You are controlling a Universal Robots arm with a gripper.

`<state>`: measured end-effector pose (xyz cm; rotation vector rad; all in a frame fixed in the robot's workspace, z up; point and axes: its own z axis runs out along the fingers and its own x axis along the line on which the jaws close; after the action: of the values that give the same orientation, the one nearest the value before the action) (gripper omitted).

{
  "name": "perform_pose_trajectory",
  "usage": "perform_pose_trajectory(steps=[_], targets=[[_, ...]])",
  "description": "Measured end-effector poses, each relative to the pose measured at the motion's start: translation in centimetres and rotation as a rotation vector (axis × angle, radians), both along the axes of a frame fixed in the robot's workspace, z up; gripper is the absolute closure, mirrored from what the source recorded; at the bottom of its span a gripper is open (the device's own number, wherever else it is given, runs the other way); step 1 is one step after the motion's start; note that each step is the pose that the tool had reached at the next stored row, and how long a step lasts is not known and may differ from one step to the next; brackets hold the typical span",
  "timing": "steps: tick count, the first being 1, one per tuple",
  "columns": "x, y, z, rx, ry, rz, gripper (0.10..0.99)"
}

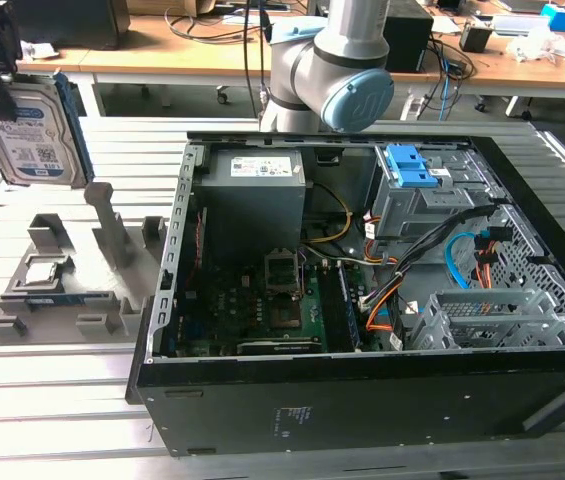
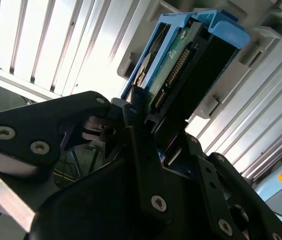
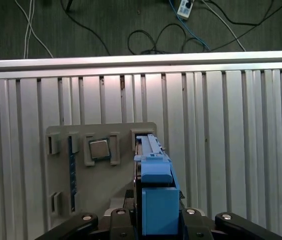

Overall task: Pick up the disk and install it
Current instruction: 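Pick up the disk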

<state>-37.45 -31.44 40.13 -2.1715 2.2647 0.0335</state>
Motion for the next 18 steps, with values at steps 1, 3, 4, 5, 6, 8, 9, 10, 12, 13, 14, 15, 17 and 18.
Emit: perform_pose_trajectory(steps=[1,3,4,5,6,8,9,10,12,13,14,15,17,18], targets=[[0.00,0.00,0.68,0.000,0.0000,0.000,0.722],[0.00,0.00,1.32,0.000,0.0001,0.000,0.722],[0.00,0.00,1.46,0.000,0.0000,0.000,0.722],[0.00,0.01,1.66,0.000,0.0000,0.000,0.722],[0.00,0.01,1.95,0.000,0.0000,0.000,0.722],[0.00,0.01,2.45,0.000,0.0000,0.000,0.722],[0.00,0.02,2.67,0.000,0.0000,0.000,0.722],[0.00,0.02,2.85,0.000,0.0000,0.000,0.722],[0.00,0.03,3.38,0.000,0.0000,0.000,0.722],[0.00,0.04,3.59,0.000,0.0000,0.000,0.722],[0.00,0.06,3.96,0.000,0.0000,0.000,0.722],[0.00,0.07,4.22,0.000,-0.0001,0.000,0.722],[0.00,0.09,4.64,0.000,0.0000,0.000,0.722],[0.00,0.10,4.84,0.000,-0.0001,0.000,0.722]])
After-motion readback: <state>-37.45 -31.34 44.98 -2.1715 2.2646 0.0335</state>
